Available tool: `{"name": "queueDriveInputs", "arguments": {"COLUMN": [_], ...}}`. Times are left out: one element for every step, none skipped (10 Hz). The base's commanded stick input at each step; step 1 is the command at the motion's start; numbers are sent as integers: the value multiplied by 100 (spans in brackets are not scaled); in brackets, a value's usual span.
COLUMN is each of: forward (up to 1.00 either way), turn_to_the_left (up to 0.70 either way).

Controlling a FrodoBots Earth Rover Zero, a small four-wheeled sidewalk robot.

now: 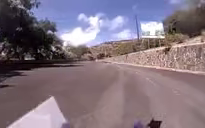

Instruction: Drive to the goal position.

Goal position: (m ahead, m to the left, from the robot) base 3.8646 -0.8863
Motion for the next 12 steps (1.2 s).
{"name": "queueDriveInputs", "arguments": {"forward": [50,50,50,50,50,50,50,50,50,50,50,50], "turn_to_the_left": [0,0,0,0,0,0,-30,-50,-50,-50,-50,-33]}}
